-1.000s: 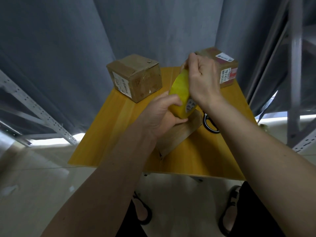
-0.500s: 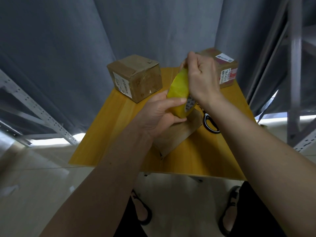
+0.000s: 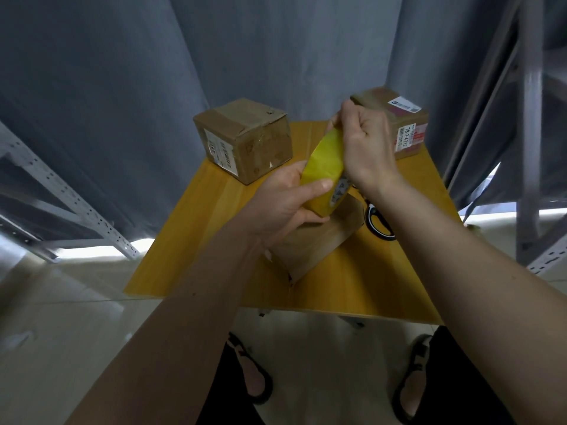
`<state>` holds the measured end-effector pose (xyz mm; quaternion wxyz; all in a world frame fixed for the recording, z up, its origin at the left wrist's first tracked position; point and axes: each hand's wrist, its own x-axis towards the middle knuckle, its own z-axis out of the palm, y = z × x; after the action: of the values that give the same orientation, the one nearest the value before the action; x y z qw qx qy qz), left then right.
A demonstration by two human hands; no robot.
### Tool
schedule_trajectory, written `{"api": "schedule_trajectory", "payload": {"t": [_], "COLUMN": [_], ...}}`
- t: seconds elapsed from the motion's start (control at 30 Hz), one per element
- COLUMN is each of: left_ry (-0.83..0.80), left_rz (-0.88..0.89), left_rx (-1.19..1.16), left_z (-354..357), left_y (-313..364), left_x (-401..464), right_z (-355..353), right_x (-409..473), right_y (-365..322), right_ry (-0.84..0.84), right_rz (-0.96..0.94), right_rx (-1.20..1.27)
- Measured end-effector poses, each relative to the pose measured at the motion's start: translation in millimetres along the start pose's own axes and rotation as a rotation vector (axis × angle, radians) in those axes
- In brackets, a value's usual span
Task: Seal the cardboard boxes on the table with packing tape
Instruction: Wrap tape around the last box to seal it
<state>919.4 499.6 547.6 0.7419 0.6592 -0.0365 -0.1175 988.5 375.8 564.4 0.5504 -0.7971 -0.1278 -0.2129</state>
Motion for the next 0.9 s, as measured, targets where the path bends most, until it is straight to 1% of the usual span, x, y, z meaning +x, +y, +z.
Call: {"api": "schedule_trajectory", "payload": {"t": [0.13, 0.33, 0.53, 0.67, 0.8, 0.9], "left_ry": [0.014, 0.01, -0.053, 0.007, -0.045, -0.069], "left_rz": [-0.017, -0.005, -0.001, -0.02, -0.01, -0.009], "left_rx": [-0.042, -0.014, -0.021, 0.024, 0.085, 0.078], "left_z": [3.2, 1.9, -1.6, 0.7, -0.9, -6.0], "left_y": [-0.6, -2.1, 0.9, 0.1, -2.9, -4.0], "left_x": [1.6, 2.7, 0.0, 4.2, 4.7, 3.5], "right_z": [1.3, -0.5, -1.1, -0.2, -1.1, -2.1], "right_x": [0.3, -2.4, 1.2, 0.6, -0.5, 1.0], "right_y": [-0.8, 1.9, 0.5, 3.7, 7.6, 8.2], "right_ry": [-0.011, -0.02, 0.001, -0.021, -0.044, -0.066], "right_rz": [0.017, 0.003, -0.018, -0.003, 0.003, 0.003], "right_rx": [-0.009, -0.001, -0.001, -0.002, 0.012, 0.033]}}
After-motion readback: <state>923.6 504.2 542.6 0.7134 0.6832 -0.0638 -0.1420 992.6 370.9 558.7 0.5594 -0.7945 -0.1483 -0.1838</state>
